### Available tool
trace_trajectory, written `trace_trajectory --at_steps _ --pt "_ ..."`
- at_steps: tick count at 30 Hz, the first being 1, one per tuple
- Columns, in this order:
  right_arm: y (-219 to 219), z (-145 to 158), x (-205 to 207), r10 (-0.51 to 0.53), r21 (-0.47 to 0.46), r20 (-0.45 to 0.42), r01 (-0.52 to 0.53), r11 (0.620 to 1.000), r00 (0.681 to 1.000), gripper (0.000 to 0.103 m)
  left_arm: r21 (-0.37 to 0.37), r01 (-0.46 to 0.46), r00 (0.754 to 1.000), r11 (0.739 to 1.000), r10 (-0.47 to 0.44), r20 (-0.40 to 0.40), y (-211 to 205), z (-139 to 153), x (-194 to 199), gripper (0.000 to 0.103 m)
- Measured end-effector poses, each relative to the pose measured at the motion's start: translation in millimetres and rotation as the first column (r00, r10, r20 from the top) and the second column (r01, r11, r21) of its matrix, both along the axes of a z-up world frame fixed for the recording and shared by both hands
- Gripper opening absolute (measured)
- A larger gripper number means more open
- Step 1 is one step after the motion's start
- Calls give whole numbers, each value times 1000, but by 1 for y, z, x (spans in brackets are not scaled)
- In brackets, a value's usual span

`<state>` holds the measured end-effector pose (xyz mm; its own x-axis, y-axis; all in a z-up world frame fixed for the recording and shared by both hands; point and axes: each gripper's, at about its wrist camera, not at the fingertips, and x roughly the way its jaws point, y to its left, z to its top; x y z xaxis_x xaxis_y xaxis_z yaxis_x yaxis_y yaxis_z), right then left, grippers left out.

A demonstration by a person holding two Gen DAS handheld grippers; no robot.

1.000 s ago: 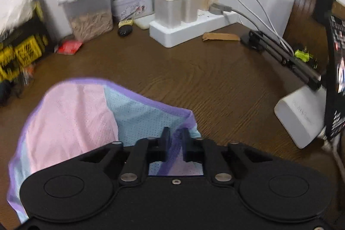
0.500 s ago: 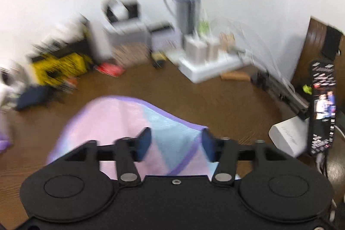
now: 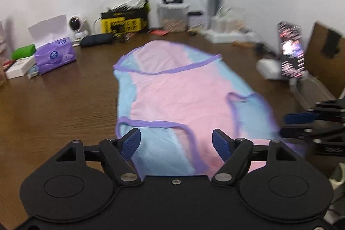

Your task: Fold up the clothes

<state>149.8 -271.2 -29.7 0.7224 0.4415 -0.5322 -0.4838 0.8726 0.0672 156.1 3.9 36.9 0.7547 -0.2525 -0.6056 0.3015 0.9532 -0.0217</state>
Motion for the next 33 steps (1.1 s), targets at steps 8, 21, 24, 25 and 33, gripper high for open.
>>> trace_trajectory --at_steps 8,21,24,25,33 --pt "10 -4 -16 10 -43 -41 -12 999 999 38 206 -90 995 974 80 55 -23 -38 -27 76" --pt "20 -12 -14 5 -80 -69 -11 997 998 38 208 -137 990 968 132 42 6 -51 -21 77" --pt "21 -4 -18 9 -80 -42 -12 997 999 39 133 -117 993 984 117 4 12 -45 -26 76" --pt "21 -1 -19 8 -78 -31 -11 997 999 39 64 -96 995 993 97 -19 17 -40 -28 76" --pt "13 18 -21 -7 -37 29 8 999 1000 45 -192 -134 986 972 112 -120 32 -33 -22 75"
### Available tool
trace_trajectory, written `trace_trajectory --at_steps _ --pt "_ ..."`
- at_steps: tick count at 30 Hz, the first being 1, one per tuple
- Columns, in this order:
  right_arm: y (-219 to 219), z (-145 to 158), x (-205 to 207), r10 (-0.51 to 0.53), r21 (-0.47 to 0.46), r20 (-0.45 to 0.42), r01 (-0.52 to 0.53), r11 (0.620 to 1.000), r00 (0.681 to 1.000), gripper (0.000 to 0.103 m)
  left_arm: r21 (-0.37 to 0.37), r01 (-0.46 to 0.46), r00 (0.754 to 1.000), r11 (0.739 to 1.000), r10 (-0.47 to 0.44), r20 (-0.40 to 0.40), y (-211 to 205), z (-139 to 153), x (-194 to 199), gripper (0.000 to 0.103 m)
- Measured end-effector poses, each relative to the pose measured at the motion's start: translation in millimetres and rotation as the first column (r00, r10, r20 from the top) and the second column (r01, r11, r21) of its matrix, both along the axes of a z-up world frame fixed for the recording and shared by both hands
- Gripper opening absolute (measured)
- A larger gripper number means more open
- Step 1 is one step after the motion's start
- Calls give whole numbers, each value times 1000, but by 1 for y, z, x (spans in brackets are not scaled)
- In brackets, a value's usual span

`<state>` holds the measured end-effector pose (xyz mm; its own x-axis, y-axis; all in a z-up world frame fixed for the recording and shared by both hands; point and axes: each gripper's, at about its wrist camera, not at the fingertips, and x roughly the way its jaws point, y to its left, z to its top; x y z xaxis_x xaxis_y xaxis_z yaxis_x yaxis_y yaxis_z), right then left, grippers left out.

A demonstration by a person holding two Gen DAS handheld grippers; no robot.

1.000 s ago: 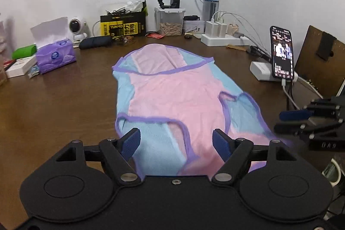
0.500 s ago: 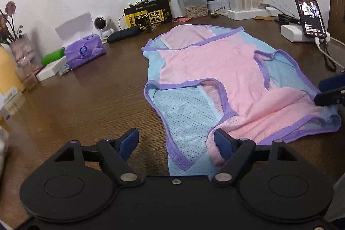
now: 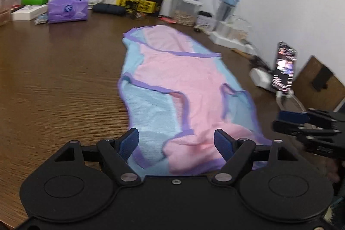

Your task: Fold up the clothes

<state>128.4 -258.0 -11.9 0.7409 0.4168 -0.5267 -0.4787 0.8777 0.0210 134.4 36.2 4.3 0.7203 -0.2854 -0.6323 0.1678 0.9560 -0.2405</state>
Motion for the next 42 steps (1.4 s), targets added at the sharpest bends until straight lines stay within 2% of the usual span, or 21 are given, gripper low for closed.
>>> trace_trajectory --at_steps 1,4,6,9,15,20,21,22,24,25,26,29,31,32,33,34,36,39,42 --pt "1 1 1 -1 2 -1 1 1000 1000 45 34 -22 1000 999 21 9 -5 -3 1 73" --pt "-3 1 2 -9 2 -2 9 1000 1000 45 108 -20 1000 994 20 9 -17 -11 4 23" --pt "-4 1 2 -15 0 -1 15 1000 1000 45 143 -14 1000 990 13 8 -19 -14 5 17" --pt "-3 0 5 -25 -2 -4 24 1000 1000 45 183 -21 1000 983 16 27 -15 -15 3 13" --pt "0 -3 9 -10 -7 -12 10 1000 1000 45 214 -100 995 972 95 33 13 -13 7 13" --pt "11 2 14 19 -32 3 -19 999 1000 45 239 -215 977 947 210 47 51 -11 8 15" --pt "14 5 18 29 -43 9 -28 999 1000 45 236 -229 973 945 224 46 57 -10 8 21" --pt "17 7 20 36 -52 16 -35 998 999 45 218 -226 974 949 222 44 61 -9 6 37" --pt "28 16 30 60 -71 42 -56 996 997 46 182 -220 975 958 217 41 68 -8 4 58" --pt "36 22 38 76 -74 62 -72 995 995 49 163 -218 976 962 214 40 72 -7 2 58" --pt "43 28 48 95 -63 79 -90 994 992 60 145 -215 977 966 211 38 76 -6 1 58" --pt "68 45 95 130 20 95 -132 991 987 63 140 -160 987 977 158 26 74 -10 4 54" --pt "86 52 117 148 39 90 -152 988 985 63 200 -139 990 970 131 56 65 -14 5 43" --pt "106 52 141 185 21 88 -187 982 979 63 229 -127 991 965 113 72 61 -16 6 39" --pt "122 47 165 210 6 78 -211 977 975 63 232 -105 993 967 89 78 59 -16 6 29" --pt "132 41 185 223 -4 67 -224 975 972 63 245 -62 995 967 41 89 56 -16 6 27" --pt "153 28 224 250 -25 43 -249 968 967 63 306 5 992 952 -43 120 48 -19 4 27" --pt "173 14 266 229 -27 9 -229 973 973 63 352 79 979 933 -138 147 43 -21 1 27" --pt "196 3 294 240 -52 -28 -241 969 970 63 263 95 988 960 -124 96 55 -19 11 27"
